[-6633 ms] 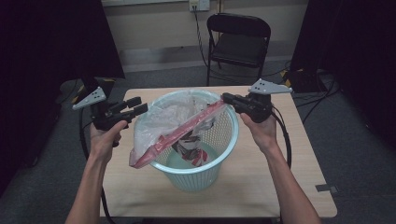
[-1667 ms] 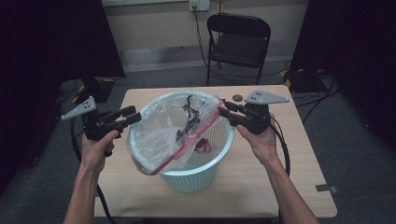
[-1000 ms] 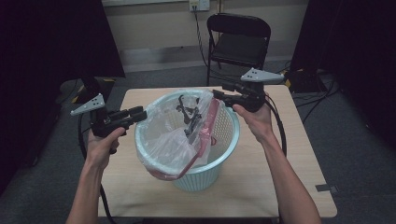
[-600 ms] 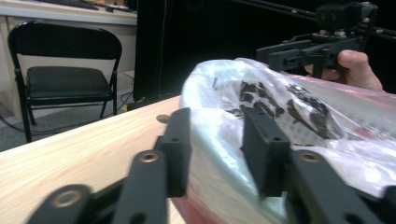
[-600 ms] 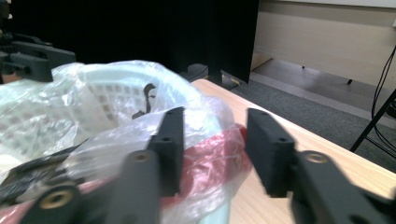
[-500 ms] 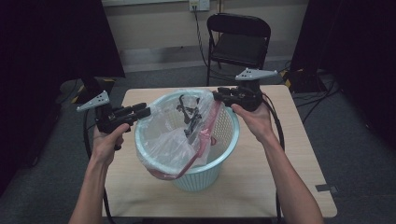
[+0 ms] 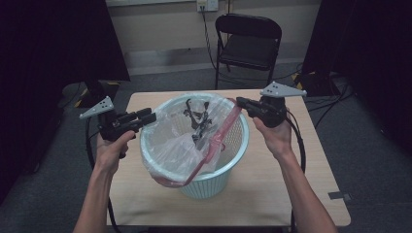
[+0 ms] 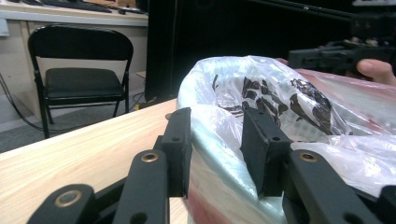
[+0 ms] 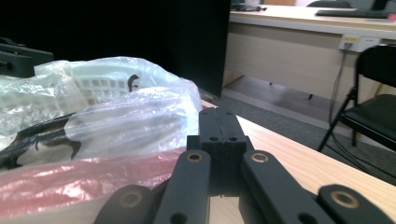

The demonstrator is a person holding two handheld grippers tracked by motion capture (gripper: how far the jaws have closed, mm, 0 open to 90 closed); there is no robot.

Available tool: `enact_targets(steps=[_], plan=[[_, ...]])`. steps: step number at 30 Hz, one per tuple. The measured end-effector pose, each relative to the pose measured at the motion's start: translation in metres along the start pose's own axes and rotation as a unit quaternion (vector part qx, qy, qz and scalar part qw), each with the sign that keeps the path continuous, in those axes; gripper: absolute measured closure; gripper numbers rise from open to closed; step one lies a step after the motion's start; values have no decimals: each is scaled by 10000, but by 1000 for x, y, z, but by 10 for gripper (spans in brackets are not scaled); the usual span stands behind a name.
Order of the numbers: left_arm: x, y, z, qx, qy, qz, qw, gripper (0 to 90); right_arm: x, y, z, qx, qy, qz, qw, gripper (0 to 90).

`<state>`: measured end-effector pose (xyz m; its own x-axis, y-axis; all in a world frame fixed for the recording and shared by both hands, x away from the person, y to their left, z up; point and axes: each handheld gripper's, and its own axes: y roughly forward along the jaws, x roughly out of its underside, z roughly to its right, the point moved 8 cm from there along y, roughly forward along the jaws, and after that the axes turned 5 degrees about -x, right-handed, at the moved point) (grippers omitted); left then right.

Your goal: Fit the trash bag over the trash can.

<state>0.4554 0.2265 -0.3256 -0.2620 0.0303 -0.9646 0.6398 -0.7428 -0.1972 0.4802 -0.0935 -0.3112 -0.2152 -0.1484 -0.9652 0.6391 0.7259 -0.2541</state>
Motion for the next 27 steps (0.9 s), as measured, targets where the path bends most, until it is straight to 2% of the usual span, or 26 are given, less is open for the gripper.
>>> enact_targets(steps=[5, 7, 13, 16, 18, 20, 21, 22, 23, 24, 25, 26, 27], plan=[[1, 1, 5, 45, -52, 76, 9999, 637, 21, -17, -2, 111, 175, 183, 9996, 900], [1, 1, 7, -25, 6, 73, 10000, 640, 30, -21, -3, 210, 224, 216, 9993, 900], [3, -6, 9, -42, 5, 77, 10000, 639, 55, -11, -7, 57, 303, 45, 9995, 900], [6, -17, 14, -46, 50, 69, 10000, 634, 56, -5, -7, -83, 303, 82, 9995, 900], [7, -25, 16, 49, -7, 45, 10000, 633, 54, 2, -5, -139, 278, 69, 9995, 900], [8, -29, 18, 223, -122, 26, 9997, 633, 52, 9, -1, -197, 272, 90, 9994, 900], [8, -31, 17, 304, -109, -15, 9995, 634, 51, 13, 1, -257, 261, 69, 9993, 900], [7, -30, 17, 334, -85, 1, 9994, 634, 50, 16, 3, -277, 234, 54, 9993, 900], [5, -29, 15, 275, -70, 37, 9996, 620, 49, 17, 5, -257, 219, 42, 9994, 900], [2, -25, 11, 242, -89, 81, 9996, 575, 48, 17, 7, -263, 221, 24, 9994, 883], [0, -22, 8, 240, -120, 116, 9996, 521, 46, 16, 11, -201, 190, 34, 9996, 843], [-6, -15, 2, 209, -158, 194, 9995, 512, 44, 14, 13, -154, 207, 65, 9996, 822], [-9, -9, -2, 202, -166, 171, 9995, 499, 41, 10, 16, -118, 241, 98, 9996, 775]])
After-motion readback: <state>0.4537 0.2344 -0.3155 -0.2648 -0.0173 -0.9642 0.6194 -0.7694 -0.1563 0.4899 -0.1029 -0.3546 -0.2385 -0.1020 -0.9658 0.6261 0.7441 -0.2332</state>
